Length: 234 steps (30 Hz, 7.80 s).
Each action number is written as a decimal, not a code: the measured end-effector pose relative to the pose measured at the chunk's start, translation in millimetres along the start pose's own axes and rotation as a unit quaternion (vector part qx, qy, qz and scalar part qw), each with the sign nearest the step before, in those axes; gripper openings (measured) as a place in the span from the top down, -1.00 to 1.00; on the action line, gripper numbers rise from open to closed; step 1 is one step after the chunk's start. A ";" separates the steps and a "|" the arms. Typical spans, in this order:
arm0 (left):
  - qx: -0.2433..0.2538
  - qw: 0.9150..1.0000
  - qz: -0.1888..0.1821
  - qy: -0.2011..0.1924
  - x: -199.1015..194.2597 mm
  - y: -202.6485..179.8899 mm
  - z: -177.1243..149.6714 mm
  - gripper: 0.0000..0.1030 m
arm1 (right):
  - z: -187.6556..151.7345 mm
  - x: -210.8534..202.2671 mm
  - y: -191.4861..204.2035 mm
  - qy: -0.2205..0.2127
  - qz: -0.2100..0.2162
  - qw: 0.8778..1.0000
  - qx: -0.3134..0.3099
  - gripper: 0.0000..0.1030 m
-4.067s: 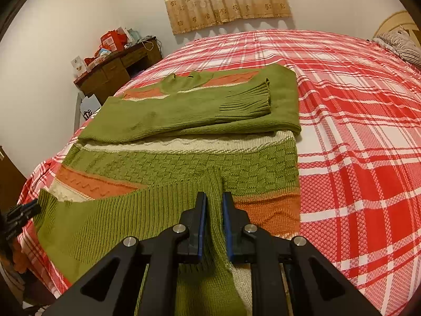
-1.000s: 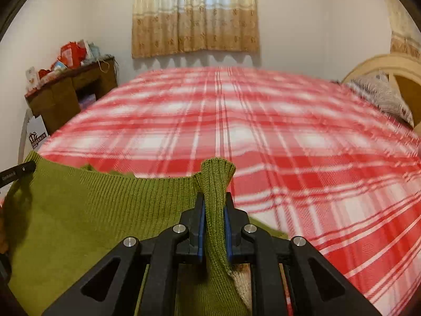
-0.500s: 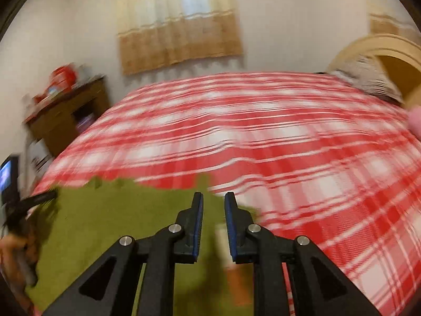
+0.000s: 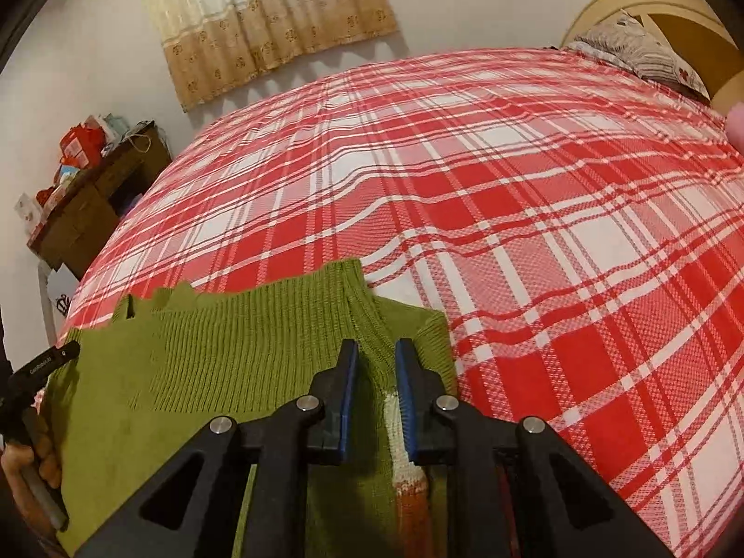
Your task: Fold small clothes
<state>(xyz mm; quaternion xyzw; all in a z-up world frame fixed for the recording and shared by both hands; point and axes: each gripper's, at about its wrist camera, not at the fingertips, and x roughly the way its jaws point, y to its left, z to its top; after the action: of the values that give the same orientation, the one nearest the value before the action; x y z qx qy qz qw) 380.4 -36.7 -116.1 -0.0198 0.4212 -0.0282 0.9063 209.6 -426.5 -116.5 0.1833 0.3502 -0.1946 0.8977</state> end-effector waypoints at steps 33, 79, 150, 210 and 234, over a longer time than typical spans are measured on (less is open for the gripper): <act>0.006 0.997 0.056 -0.057 -124.2 34.5 -146.7 -0.79 | -139.7 -73.2 98.4 -0.011 0.078 0.986 -0.145 0.43; 0.067 0.987 -0.025 -0.147 -123.5 -31.6 -117.3 0.57 | -158.9 -71.3 128.7 0.018 0.210 0.968 -0.134 0.33; 0.274 0.935 -0.178 -0.136 -175.3 -192.4 -170.2 0.62 | 21.7 -26.7 62.3 0.024 0.166 0.969 -0.181 0.74; 0.188 0.978 -0.088 -0.028 -163.7 -89.5 -180.6 0.63 | -125.5 -101.1 -35.9 0.062 0.210 0.976 -0.015 0.62; 0.172 0.978 -0.095 -0.075 -168.2 -40.6 -140.0 -0.11 | -37.9 -125.3 -17.0 -0.037 0.111 0.988 -0.105 -0.31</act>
<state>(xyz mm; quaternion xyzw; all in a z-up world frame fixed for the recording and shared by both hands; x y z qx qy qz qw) 163.6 -67.5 -75.7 0.0945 0.3374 -0.1845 0.9183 95.3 -395.8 -58.2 0.1185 0.3124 -0.0624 0.9405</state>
